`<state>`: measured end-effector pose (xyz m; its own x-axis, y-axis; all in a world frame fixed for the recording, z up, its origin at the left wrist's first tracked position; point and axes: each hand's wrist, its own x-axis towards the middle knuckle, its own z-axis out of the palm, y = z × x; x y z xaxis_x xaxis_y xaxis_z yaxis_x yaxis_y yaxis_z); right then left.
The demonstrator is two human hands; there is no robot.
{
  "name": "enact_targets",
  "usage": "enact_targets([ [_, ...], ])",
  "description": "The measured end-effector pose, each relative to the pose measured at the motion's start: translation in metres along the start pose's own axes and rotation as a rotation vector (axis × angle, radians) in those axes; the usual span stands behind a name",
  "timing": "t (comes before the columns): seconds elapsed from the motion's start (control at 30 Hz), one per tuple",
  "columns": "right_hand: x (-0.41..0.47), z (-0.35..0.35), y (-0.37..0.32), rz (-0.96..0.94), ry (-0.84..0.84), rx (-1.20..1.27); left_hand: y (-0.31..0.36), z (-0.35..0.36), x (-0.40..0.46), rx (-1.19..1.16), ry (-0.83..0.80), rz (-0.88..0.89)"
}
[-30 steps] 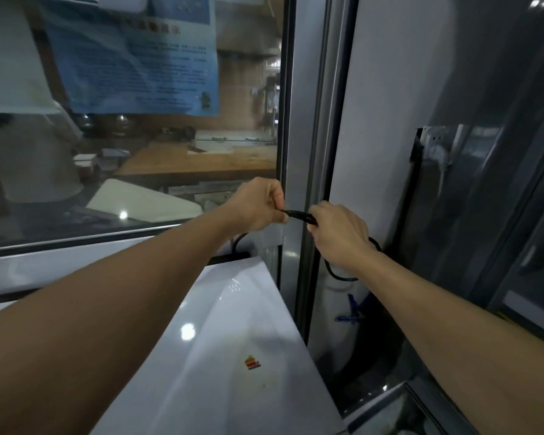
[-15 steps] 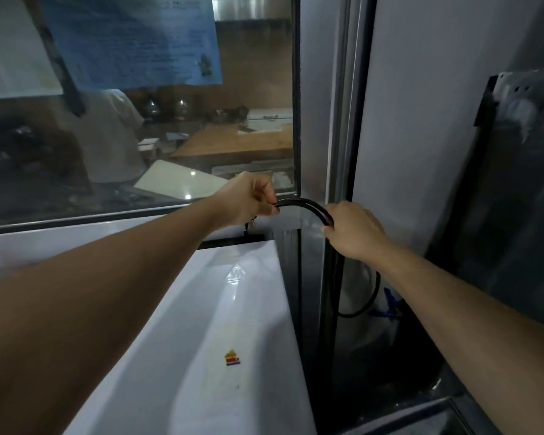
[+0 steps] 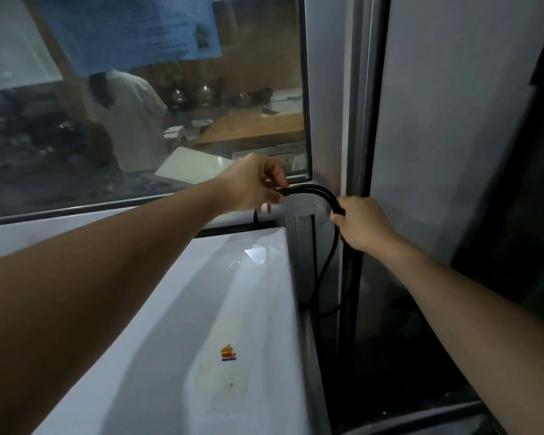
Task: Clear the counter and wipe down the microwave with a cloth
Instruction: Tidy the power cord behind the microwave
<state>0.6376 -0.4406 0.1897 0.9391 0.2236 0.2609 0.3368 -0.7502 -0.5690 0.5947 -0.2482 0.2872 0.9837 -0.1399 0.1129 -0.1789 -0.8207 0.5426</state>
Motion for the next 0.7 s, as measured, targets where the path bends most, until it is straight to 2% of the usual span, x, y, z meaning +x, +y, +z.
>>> enact_targets([
  [0.27, 0.006, 0.02, -0.001, -0.057, 0.101, 0.069, -0.009, -0.002, 0.002, 0.391, 0.048, 0.052],
  [0.43, 0.009, 0.03, 0.001, 0.004, 0.113, 0.15, -0.013, -0.007, 0.001, 0.368, 0.051, 0.03],
  [0.7, 0.005, 0.053, -0.01, 0.153, 0.049, 0.63, -0.016, -0.013, 0.001, 0.367, 0.094, 0.028],
])
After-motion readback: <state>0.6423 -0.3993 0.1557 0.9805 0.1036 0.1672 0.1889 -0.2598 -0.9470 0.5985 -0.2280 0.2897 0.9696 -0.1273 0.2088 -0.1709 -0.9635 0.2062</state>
